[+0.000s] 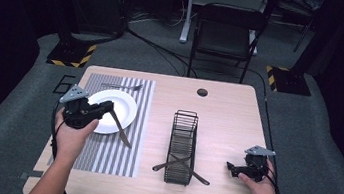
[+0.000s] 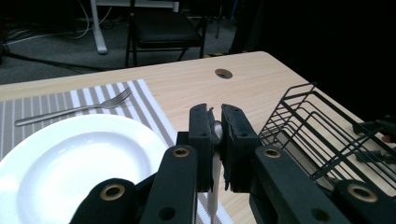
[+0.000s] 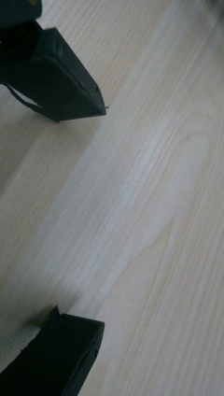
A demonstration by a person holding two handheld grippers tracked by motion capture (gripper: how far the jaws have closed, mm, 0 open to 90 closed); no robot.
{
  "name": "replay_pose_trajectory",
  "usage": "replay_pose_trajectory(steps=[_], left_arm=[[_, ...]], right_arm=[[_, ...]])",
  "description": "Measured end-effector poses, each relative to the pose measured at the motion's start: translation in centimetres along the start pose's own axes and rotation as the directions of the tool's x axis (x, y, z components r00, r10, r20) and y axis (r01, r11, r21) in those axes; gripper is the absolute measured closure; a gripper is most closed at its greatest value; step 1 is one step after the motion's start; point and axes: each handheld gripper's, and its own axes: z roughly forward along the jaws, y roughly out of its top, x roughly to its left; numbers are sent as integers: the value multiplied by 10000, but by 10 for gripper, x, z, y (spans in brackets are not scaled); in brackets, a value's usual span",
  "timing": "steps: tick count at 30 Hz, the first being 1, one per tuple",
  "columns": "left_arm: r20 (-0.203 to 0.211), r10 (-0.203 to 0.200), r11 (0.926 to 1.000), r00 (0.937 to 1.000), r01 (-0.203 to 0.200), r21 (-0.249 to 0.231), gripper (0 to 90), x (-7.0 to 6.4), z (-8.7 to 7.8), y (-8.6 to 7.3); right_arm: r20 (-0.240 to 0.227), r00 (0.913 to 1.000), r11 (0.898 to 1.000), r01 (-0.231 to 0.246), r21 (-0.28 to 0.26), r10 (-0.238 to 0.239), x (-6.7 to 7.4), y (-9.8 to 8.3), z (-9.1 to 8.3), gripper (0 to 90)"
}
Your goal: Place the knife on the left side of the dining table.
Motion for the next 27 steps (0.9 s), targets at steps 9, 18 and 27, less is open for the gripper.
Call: replay_pose_trajectory(steps=[9,18,27], left_arm=[[-499,-441,9985,9978,425,-333,814,20,-11,-15],[-713,-987,9938,9926,947,-581,797,40,-19,-30],[-971,-1422,9869,9851,1335,-911,779,56,-25,-47]], right_arm=[[-6,10000,10000,0,-2,0,0,0,0,0],[-35,10000,10000,-33,11,33,0,0,0,0],[-46,10000,10000,-42,20,42,0,0,0,0]])
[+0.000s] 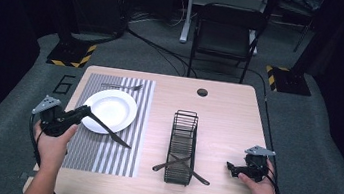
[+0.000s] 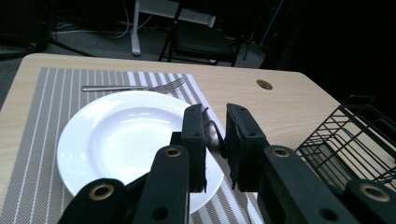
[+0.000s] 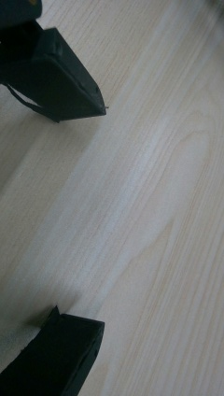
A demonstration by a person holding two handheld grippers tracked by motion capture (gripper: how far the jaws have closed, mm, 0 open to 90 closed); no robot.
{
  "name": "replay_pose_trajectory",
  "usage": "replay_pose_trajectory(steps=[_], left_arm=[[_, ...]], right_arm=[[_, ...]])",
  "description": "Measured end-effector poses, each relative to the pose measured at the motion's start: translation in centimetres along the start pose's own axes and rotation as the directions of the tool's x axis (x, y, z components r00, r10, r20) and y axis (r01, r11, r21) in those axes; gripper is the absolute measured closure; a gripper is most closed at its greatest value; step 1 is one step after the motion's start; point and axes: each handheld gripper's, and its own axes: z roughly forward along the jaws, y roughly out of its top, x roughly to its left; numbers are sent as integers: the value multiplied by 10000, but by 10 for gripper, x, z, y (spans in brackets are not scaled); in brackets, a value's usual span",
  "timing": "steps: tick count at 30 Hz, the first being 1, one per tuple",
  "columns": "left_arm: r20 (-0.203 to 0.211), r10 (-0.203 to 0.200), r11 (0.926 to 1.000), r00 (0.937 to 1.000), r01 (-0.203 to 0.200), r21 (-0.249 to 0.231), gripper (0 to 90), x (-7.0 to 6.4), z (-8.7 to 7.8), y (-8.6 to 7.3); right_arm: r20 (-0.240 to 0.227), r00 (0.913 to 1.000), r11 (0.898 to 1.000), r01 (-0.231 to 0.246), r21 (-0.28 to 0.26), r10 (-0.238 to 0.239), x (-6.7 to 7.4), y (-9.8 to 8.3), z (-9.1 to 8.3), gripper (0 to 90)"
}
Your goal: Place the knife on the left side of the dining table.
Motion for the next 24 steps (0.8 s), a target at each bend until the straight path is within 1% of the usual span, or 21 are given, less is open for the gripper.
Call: replay_pose_trajectory(steps=[6,9,12,16,17,18,19,20,21,24], left_arm=[[-140,-466,9988,9988,464,-158,771,12,-2,-10],[-210,-610,9978,9979,604,-277,766,16,-1,-13],[-337,-805,9964,9962,795,-296,762,20,-2,-17],[-458,-1023,9942,9937,1007,-368,756,26,-1,-22],[-493,-1101,9934,9927,1082,-392,754,27,-1,-24],[-505,-1157,9928,9920,1139,-360,753,29,-2,-25],[-536,-1234,9919,9909,1214,-377,752,30,-2,-27],[-550,-1313,9909,9898,1293,-385,750,32,-2,-28],[-550,-1390,9895,9888,1364,-476,748,34,-1,-30],[-582,-1582,9864,9857,1552,-538,746,38,-1,-34]], right_arm=[[20,10000,10000,66,-51,-66,0,0,0,0],[6,10000,10000,43,-35,-43,0,0,0,0],[10,10000,10000,52,-36,-52,0,0,0,0],[6,10000,10000,20,-14,-20,0,0,0,0],[25,10000,10000,75,-54,-75,0,0,0,0],[3,10000,10000,19,-12,-19,0,0,0,0],[38,10000,9999,83,-56,-83,0,0,0,0],[6,10000,10000,22,-20,-22,0,0,0,0],[9,10000,10000,51,-36,-51,0,0,0,0],[16,10000,10000,60,-44,-60,0,0,0,0]])
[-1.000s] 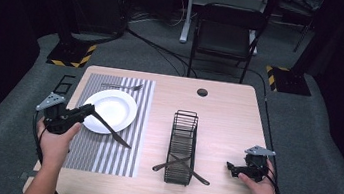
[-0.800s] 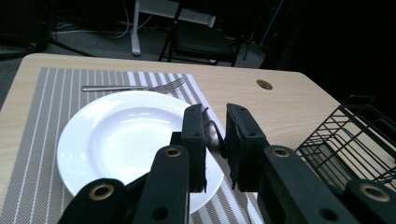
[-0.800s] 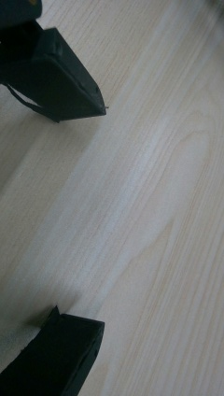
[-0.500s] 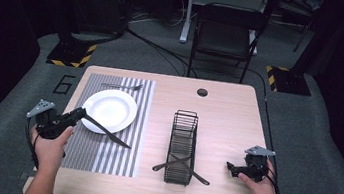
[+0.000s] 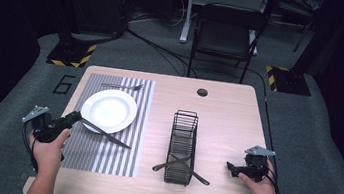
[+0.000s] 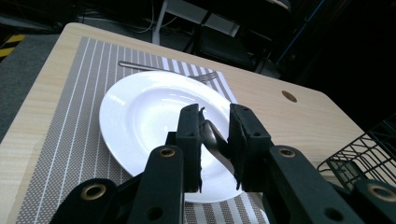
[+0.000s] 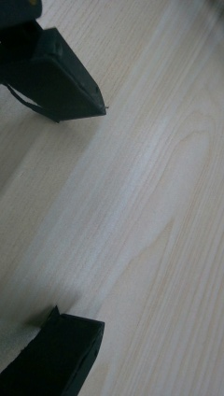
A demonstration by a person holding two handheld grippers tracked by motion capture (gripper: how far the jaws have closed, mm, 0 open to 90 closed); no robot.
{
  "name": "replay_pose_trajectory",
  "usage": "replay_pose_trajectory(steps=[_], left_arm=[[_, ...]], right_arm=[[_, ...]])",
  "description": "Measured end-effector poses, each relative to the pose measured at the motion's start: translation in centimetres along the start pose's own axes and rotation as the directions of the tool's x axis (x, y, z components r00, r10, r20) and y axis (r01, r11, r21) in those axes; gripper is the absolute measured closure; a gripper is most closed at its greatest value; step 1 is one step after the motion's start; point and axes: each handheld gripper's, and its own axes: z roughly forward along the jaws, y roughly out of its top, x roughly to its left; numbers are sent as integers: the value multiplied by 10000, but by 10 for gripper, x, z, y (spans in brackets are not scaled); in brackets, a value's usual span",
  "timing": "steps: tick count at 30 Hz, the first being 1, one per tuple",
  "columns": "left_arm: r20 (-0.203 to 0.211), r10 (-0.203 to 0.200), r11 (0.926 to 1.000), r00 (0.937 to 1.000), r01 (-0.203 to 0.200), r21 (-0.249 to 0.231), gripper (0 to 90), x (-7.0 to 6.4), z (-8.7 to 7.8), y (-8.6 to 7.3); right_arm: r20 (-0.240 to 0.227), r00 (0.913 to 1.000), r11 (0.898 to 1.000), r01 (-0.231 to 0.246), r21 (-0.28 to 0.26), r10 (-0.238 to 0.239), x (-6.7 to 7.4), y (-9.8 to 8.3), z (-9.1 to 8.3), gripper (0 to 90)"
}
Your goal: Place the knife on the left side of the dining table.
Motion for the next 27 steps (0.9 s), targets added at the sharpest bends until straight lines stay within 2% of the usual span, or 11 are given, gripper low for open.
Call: replay_pose_trajectory(steps=[10,14,19,25,27], left_arm=[[-153,-653,9978,9977,652,-93,736,15,1,-12],[-109,-713,9974,9974,713,-52,733,19,1,-15],[-245,-875,9962,9959,874,-65,723,26,1,-22],[-148,-1470,9890,9890,1468,-175,721,35,0,-31],[-87,-1497,9885,9887,1495,-218,720,38,0,-34]], right_arm=[[-14,10000,10000,-14,4,14,0,0,0,0],[-9,10000,10000,-5,0,5,0,0,0,0],[-12,10000,10000,-4,0,4,0,0,0,0],[-10,10000,10000,-5,1,5,0,0,0,0],[-8,10000,10000,-9,4,9,0,0,0,0]])
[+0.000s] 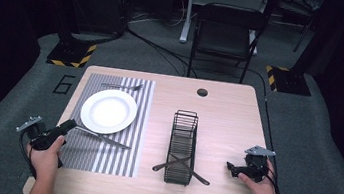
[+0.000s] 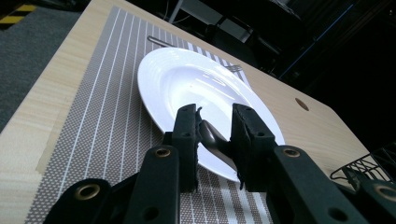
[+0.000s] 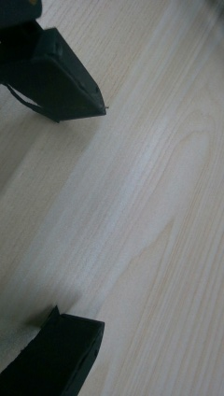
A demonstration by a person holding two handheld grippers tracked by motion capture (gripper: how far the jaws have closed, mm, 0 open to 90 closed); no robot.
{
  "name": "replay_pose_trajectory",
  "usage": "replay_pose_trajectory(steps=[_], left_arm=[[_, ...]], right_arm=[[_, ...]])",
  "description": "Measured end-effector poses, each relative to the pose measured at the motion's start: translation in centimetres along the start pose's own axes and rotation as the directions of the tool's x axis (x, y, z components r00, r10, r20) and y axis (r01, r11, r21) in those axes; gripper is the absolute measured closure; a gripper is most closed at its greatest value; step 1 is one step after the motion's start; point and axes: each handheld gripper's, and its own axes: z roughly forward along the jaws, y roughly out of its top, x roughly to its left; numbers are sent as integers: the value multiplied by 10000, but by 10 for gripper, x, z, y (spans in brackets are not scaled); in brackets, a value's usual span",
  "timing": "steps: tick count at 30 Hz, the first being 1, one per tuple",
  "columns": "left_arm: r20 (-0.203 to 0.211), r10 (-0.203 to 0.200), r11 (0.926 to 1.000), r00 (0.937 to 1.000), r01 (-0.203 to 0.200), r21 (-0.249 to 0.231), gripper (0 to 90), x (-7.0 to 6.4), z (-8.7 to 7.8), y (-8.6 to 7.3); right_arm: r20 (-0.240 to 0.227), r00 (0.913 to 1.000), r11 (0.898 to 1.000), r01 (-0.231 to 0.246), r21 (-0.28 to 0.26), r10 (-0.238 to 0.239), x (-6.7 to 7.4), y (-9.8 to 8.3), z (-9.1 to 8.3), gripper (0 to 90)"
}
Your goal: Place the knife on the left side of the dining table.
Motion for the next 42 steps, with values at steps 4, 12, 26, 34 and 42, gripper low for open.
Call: replay_pose_trajectory(steps=[4,12,26,34,42], left_arm=[[-4,-147,9999,9999,147,53,717,4,1,-3],[21,-62,10000,10000,62,-4,705,11,2,-7],[76,-298,9987,9995,295,417,678,27,5,-16],[-92,-242,9978,9997,248,610,667,31,7,-19],[-244,-373,9961,9990,391,788,663,35,7,-23]], right_arm=[[1,10000,10000,4,-6,-4,0,0,0,0],[-1,10000,10000,0,-5,0,0,0,0,0],[-1,10000,10000,-4,0,4,0,0,0,0],[-1,10000,10000,1,-2,-1,0,0,0,0],[0,10000,10000,0,-1,0,0,0,0,0]])
